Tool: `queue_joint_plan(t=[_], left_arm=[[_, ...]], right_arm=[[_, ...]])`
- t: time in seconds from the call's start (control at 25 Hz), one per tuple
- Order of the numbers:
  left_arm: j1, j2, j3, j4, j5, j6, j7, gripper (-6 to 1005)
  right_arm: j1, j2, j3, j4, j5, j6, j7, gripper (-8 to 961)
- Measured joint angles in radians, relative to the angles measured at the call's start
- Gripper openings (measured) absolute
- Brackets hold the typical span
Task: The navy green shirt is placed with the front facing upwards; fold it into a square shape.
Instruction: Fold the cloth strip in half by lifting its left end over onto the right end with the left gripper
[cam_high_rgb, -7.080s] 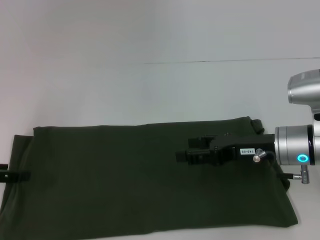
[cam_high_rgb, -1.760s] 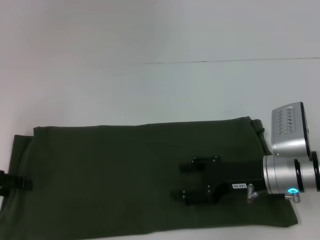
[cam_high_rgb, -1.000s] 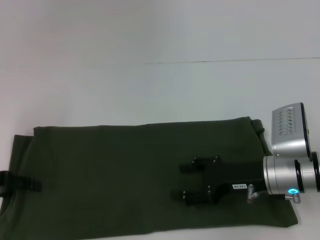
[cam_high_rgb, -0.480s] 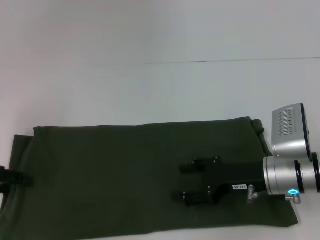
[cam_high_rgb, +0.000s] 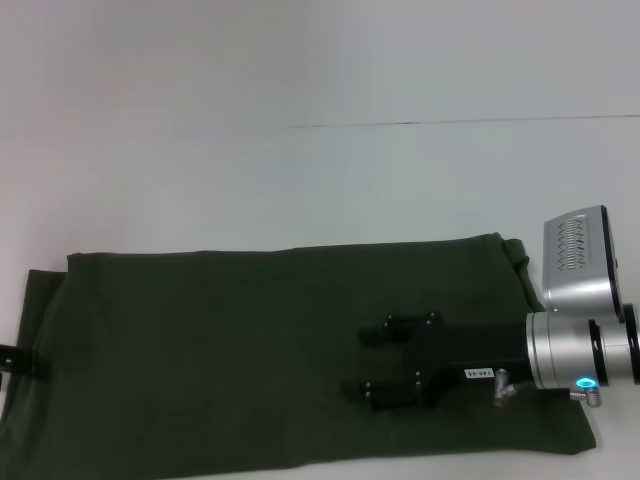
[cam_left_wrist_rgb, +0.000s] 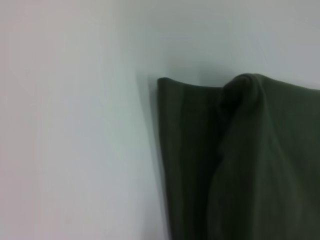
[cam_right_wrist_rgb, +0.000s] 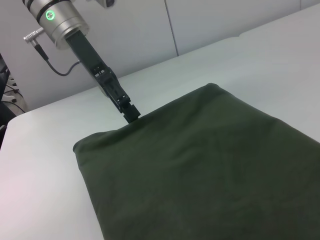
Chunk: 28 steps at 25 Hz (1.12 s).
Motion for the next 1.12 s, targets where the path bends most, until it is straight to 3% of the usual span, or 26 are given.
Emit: queue_joint_plan(t=[1.12], left_arm=[[-0.002, -0.006, 0.015, -0.025, 0.000, -0.019, 0.002, 833]], right_arm=[[0.003, 0.000, 0.000, 0.000, 0.000, 0.000, 0.000, 835]])
